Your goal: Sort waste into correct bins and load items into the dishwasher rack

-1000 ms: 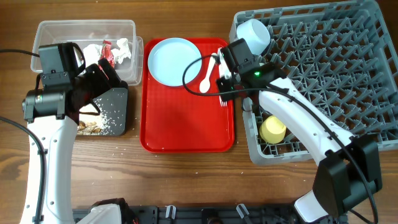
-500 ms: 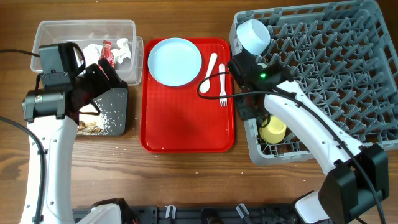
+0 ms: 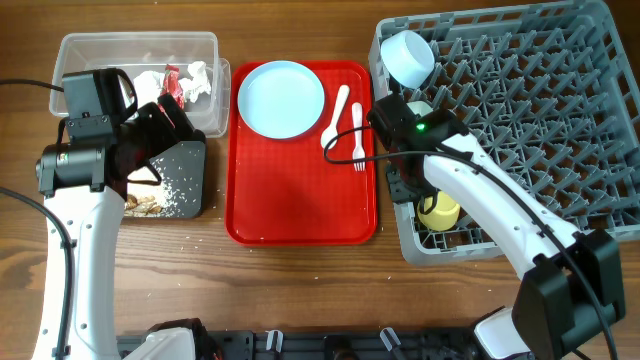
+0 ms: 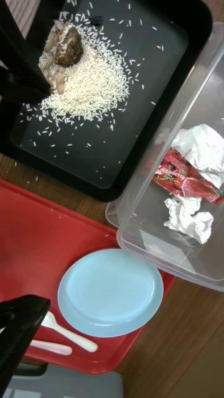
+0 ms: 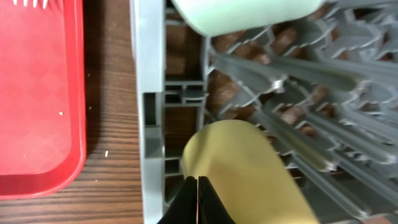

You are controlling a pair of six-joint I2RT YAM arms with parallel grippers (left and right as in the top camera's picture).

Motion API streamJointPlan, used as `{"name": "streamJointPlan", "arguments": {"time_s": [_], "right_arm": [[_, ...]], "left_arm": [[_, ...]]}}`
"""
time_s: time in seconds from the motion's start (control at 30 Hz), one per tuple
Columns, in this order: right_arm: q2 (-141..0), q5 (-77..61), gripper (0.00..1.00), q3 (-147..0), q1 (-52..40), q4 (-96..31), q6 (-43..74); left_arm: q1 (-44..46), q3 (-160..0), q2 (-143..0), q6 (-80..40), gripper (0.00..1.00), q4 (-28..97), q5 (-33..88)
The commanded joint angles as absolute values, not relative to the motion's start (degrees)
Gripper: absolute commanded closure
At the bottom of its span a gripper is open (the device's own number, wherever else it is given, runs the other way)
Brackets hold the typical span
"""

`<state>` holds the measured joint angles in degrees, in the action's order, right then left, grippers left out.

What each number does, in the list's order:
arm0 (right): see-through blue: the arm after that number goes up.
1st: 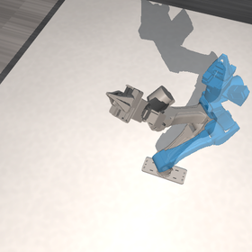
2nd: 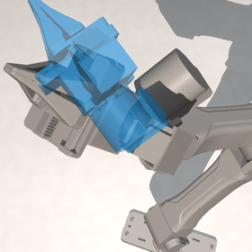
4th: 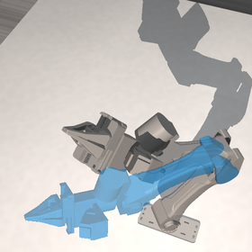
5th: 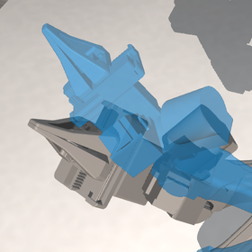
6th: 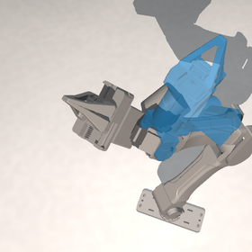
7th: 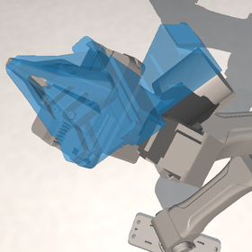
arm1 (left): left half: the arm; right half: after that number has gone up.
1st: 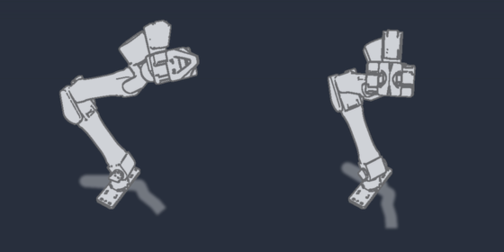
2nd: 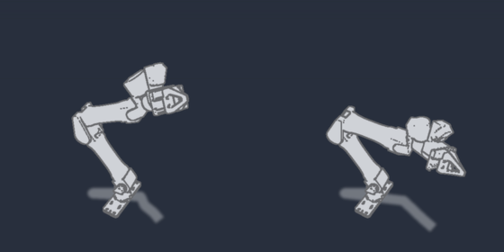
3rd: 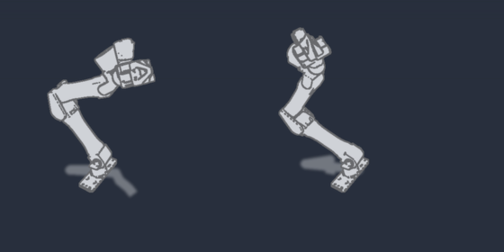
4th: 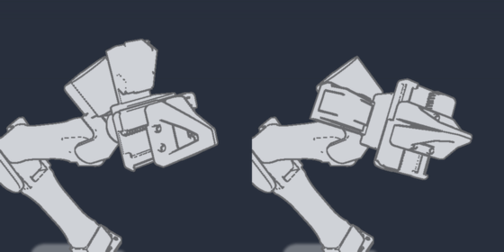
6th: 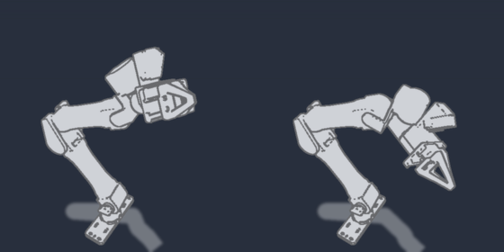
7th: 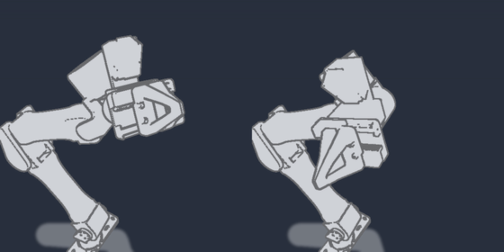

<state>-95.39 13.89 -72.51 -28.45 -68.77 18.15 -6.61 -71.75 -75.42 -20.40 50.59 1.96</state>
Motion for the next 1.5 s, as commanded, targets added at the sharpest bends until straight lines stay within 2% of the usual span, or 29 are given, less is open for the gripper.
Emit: {"name": "streamJointPlan", "arguments": {"time_s": [0.0,0.17,0.6,0.77,0.8,0.83,0.87,0.9,0.93,0.97,1.1,1.17,1.37,1.47], "right_arm": [[-94.5,10.59,0.96,-71.5,-28.27,-67.4,17.89],[-94.5,4.34,0.96,-71.5,-28.27,-65.45,12.84],[-94.5,5.15,0.96,-71.72,-28.25,-64.36,12.56],[-94.41,8.64,0.95,-81.69,-28.25,-67.7,13.96],[-94.39,8.99,0.91,-84.66,-28.25,-68.69,13.87],[-94.39,8.95,0.51,-88.18,-28.25,-69.65,13.26],[-94.39,8.38,0.24,-91.92,-28.25,-69.97,12.99],[-94.39,7.01,0.11,-94.21,-28.25,-69.63,12.99],[-94.39,4.47,0.04,-96.05,-28.25,-67.18,13.06],[-94.3,2.0,0.0,-96.77,-28.25,-62.98,13.08],[-96.05,-1.08,0.01,-95.31,-28.25,-47.44,18.55],[-98.98,1.04,0.14,-94.48,-28.25,-42.96,23.44],[-110.87,2.17,0.19,-93.86,-29.52,-32.95,30.57],[-118.26,-0.69,0.32,-93.86,-30.06,-28.82,36.6]], "left_arm": [[-7.03,-72.4,-75.4,-20.1,0.0,50.46,1.41],[-7.03,-72.4,-75.4,-20.1,0.0,50.46,1.39],[-7.03,-72.4,-75.4,-20.1,0.0,50.46,1.41],[-7.03,-72.4,-75.4,-20.1,0.0,50.46,1.39],[-7.03,-72.4,-75.4,-20.1,0.0,50.46,1.41],[-7.03,-72.4,-75.4,-20.1,0.0,50.46,1.41],[-7.03,-72.4,-75.4,-20.12,0.0,50.46,1.41],[-7.03,-72.4,-75.4,-20.1,0.0,50.46,1.41],[-7.03,-72.4,-75.4,-20.12,0.0,50.46,1.41],[-7.03,-72.4,-75.4,-20.1,0.0,50.43,1.41],[-7.03,-72.4,-75.42,-20.1,0.0,50.46,1.39],[-7.03,-72.4,-75.42,-20.1,0.0,50.46,1.41],[-7.03,-72.4,-75.42,-20.1,0.0,50.46,1.41],[-7.03,-72.4,-75.42,-20.1,0.0,50.46,1.39]]}}
